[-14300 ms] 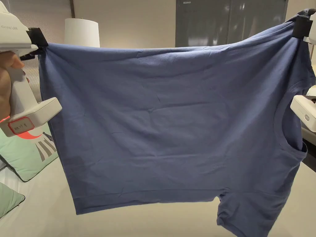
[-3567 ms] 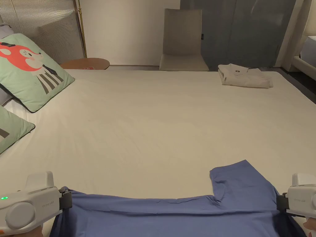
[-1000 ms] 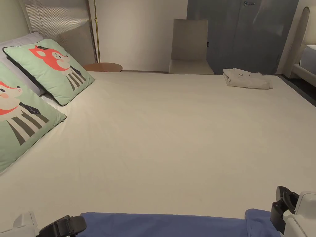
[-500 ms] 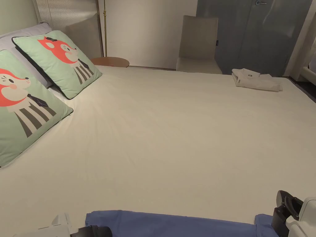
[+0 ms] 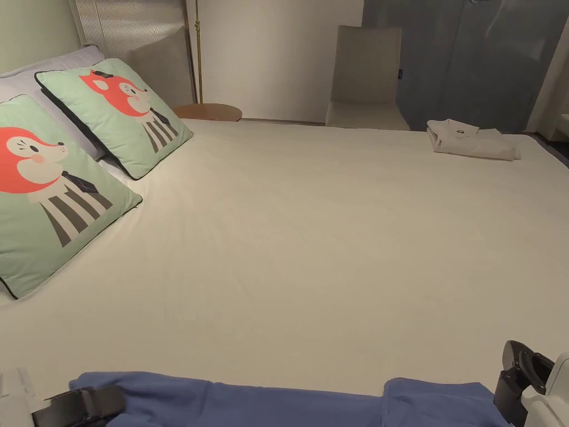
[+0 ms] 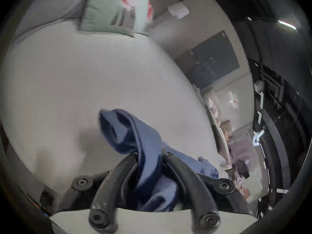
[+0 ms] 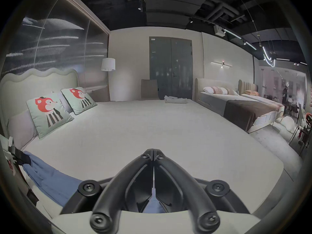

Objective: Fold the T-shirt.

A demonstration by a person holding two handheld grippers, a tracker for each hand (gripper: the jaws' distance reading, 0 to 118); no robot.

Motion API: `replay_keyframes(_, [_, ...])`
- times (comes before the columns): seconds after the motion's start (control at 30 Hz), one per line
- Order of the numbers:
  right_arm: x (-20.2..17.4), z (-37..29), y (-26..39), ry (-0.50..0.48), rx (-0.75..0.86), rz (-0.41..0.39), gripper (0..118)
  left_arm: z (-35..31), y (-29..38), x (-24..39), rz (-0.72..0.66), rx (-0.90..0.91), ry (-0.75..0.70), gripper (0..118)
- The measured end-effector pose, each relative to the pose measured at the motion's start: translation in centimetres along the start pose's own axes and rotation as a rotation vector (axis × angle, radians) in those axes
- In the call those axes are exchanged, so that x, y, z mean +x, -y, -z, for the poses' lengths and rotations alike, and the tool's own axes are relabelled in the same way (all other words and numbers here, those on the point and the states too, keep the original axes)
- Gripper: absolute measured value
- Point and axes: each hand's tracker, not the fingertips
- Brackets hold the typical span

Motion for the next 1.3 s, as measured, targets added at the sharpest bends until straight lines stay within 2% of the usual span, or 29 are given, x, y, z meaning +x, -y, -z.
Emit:
replay_keyframes(0.13, [0.0, -0.4, 0.0, -0.021, 0.004, 0.008, 0, 3.6, 1.6, 7.4, 0.171, -0.094, 0.131, 7])
replay_keyframes(0.23, [0.7, -0.9, 0.0, -0.018, 0.017, 0.014, 0, 8.1, 4.1, 12.0, 0.29, -0.198, 0.145, 6])
replay_keyframes(0.33, [1.7, -1.5, 0.0, -0.006, 0.023, 0.026, 0, 13.1, 7.2, 13.9, 0.389, -0.297, 0.076, 6])
replay_keyframes(0.5, [3.5, -2.4, 0.0, 0.022, 0.032, 0.039, 0, 18.4, 11.6, 14.9, 0.429, -0.334, -0.094, 9])
replay_keyframes(0.53, [3.8, -2.5, 0.0, 0.028, 0.035, 0.043, 0, 18.9, 12.1, 14.9, 0.428, -0.312, -0.118, 24])
replay_keyframes(0.6, [4.2, -2.7, 0.0, 0.035, 0.037, 0.049, 0, 18.3, 12.4, 15.2, 0.413, -0.302, -0.072, 63])
replay_keyframes(0.63, [4.5, -2.7, 0.0, 0.039, 0.039, 0.051, 0, 17.7, 12.2, 15.4, 0.388, -0.307, 0.016, 94])
replay_keyframes(0.67, [4.6, -2.7, 0.0, 0.041, 0.039, 0.054, 0, 17.2, 12.1, 15.7, 0.386, -0.318, 0.066, 110])
replay_keyframes(0.7, [4.8, -2.8, 0.0, 0.041, 0.039, 0.058, 0, 16.5, 11.9, 16.0, 0.403, -0.321, 0.113, 110])
replay_keyframes(0.73, [4.9, -2.8, 0.1, 0.041, 0.038, 0.062, 0, 15.4, 11.5, 16.1, 0.427, -0.302, 0.161, 109])
replay_keyframes(0.8, [5.0, -2.7, 0.2, 0.04, 0.038, 0.07, 0, 14.1, 11.1, 16.3, 0.479, -0.194, 0.136, 109])
replay_keyframes(0.9, [5.0, -2.7, 0.3, 0.032, 0.037, 0.084, 0, 13.6, 11.6, 15.9, 0.544, -0.016, -0.032, 107])
replay_keyframes(0.93, [5.0, -2.7, 0.4, 0.03, 0.037, 0.084, 0, 13.8, 12.1, 15.7, 0.599, 0.033, -0.111, 91])
replay_keyframes(0.97, [4.9, -2.7, 0.4, 0.027, 0.036, 0.084, 0, 14.4, 12.7, 15.7, 0.641, 0.048, -0.198, 62])
replay_keyframes(1.0, [5.0, -2.7, 0.4, 0.024, 0.035, 0.085, 0, 15.5, 13.7, 15.7, 0.679, 0.059, -0.286, 24])
replay_keyframes(1.03, [4.9, -2.7, 0.5, 0.022, 0.034, 0.086, 0, 16.4, 14.5, 15.5, 0.695, 0.05, -0.303, 1])
replay_keyframes(1.17, [5.2, -2.8, 0.5, 0.024, 0.034, 0.088, 0, 18.5, 17.6, 15.8, 0.697, 0.004, -0.253, 1])
replay_keyframes(1.3, [5.6, -2.9, 0.5, 0.036, 0.035, 0.092, 0, 20.0, 21.3, 18.2, 0.814, -0.013, -0.216, 1])
